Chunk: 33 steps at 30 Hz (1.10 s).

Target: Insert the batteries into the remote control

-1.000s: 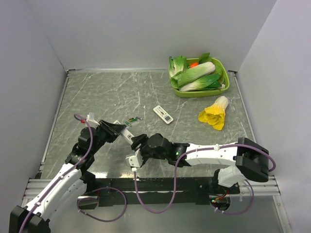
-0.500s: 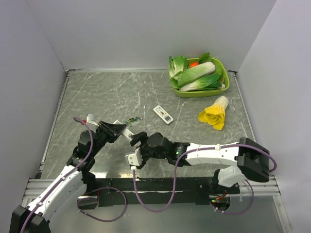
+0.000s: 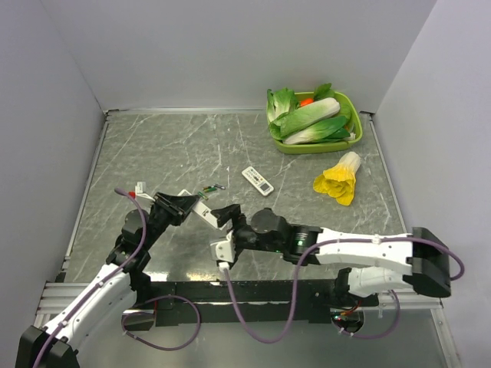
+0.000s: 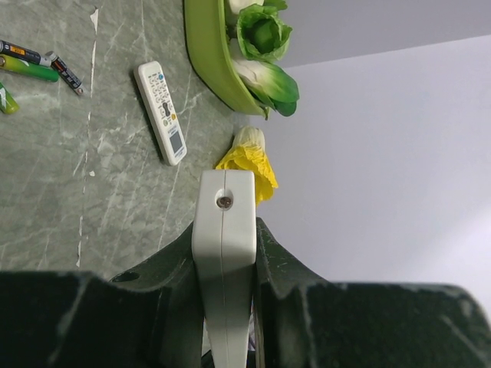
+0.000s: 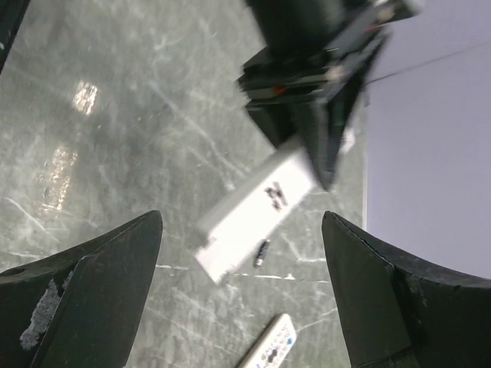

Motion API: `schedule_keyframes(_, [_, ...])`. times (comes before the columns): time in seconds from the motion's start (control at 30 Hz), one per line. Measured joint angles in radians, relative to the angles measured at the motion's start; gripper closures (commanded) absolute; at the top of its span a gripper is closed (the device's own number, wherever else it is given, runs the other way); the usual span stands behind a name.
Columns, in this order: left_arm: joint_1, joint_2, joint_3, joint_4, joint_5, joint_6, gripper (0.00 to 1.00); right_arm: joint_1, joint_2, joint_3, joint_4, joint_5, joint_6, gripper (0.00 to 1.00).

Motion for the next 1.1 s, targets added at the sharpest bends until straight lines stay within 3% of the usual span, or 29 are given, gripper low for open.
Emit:
schedule_keyframes(0.23, [0.000, -0.032, -0.018, -0.003, -0.003, -0.048, 0.99, 0.028, -0.127, -0.093, 0.051, 0.050, -0.016, 0.13])
schedule_keyframes(0.57, [0.000, -0.133, -0.018, -0.085, -0.025, -0.151, 0.99, 0.051, -0.037, -0.232, 0.227, 0.213, -0.103, 0.41])
schedule_keyframes(0.83, [0.000, -0.147, -0.001, -0.179, -0.048, -0.196, 0.99, 0.059, -0.020, -0.237, 0.379, 0.248, -0.146, 0.44])
schedule_keyframes(1.1, [0.000, -0.145, 0.001, -0.183, -0.048, -0.215, 0.99, 0.060, -0.019, -0.237, 0.388, 0.247, -0.150, 0.58])
